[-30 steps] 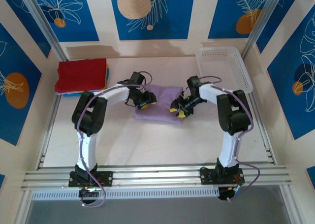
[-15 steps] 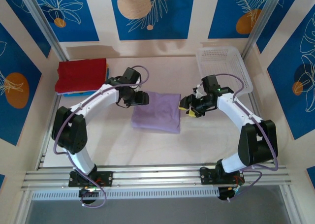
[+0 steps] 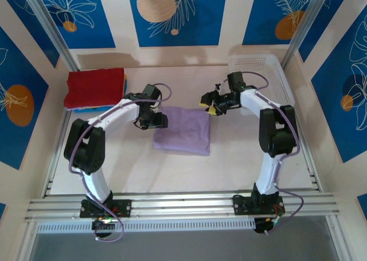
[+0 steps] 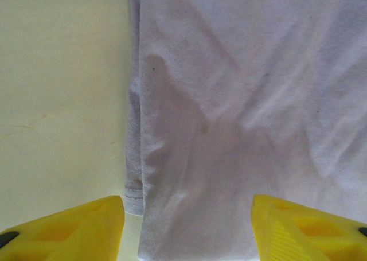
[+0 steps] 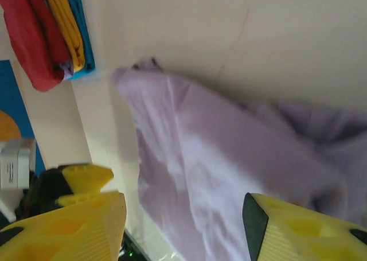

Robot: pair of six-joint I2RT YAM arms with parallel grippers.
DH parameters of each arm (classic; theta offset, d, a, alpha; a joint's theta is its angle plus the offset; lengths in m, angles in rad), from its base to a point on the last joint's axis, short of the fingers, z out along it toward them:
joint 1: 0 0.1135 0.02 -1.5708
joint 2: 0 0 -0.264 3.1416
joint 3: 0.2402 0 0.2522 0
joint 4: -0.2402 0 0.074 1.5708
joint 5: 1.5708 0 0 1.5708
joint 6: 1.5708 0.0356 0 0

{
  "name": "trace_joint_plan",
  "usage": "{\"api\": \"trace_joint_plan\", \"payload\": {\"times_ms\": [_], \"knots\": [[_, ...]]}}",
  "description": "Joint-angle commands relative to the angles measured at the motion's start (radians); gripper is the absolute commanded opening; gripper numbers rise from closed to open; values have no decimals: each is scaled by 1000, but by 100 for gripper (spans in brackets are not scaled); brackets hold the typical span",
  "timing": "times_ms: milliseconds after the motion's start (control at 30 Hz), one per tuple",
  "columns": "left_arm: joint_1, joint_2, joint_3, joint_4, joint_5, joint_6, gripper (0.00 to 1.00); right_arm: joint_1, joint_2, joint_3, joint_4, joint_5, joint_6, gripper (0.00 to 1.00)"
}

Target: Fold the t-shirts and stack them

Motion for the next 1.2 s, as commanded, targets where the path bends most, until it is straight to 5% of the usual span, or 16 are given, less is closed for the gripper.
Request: {"api": "trace_joint_plan", "payload": {"times_ms": [0,233,1167], "knots": [[11,19,-15,-13,-11,18,61,-9,108,76,36,25,42,57],[25,18,-15,-23,-19,29,61,20,216,192,-68,108,-14,56],[29,176,50,45,35,36,58,-85,-269,-32,-195,73,-66,57]]}}
